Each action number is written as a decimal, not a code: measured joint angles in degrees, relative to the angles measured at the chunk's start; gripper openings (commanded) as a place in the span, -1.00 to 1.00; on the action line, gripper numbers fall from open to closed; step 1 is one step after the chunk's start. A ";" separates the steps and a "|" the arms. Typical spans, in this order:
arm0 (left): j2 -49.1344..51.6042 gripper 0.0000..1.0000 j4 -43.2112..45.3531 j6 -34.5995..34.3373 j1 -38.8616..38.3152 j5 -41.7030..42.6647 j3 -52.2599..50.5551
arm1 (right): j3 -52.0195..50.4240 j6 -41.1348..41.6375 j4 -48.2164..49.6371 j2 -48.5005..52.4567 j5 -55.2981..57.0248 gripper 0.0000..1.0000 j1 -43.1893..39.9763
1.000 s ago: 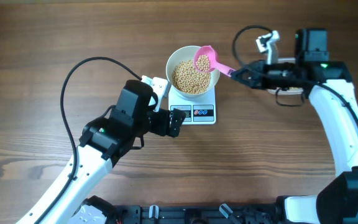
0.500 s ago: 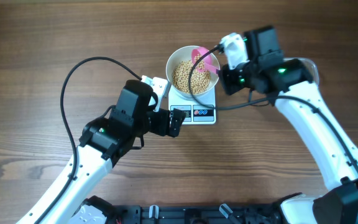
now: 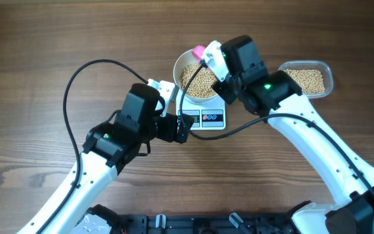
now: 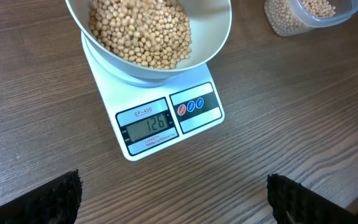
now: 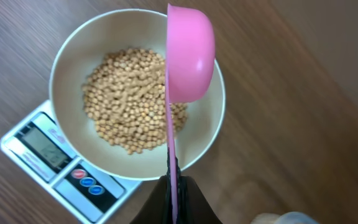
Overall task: Scoop item into bowl and weigh 150g on scale
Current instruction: 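Tilt the scoop to pour soybeans into the bowl, then lift the emptied scoop up and right toward the soybean tub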
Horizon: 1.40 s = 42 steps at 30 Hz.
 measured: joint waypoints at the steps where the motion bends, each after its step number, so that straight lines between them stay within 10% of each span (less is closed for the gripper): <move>1: 0.00 1.00 0.00 0.00 0.00 -0.02 0.00 | 0.00 -0.90 0.11 0.00 1.16 -0.91 0.48; 24: 0.00 1.00 0.00 0.00 0.00 0.00 0.00 | 0.00 7.28 0.17 -0.63 -1.68 -0.91 -0.74; 42: 0.00 1.00 0.00 0.00 0.00 0.00 0.00 | 0.44 15.72 -6.95 -7.37 -35.30 -0.91 -43.71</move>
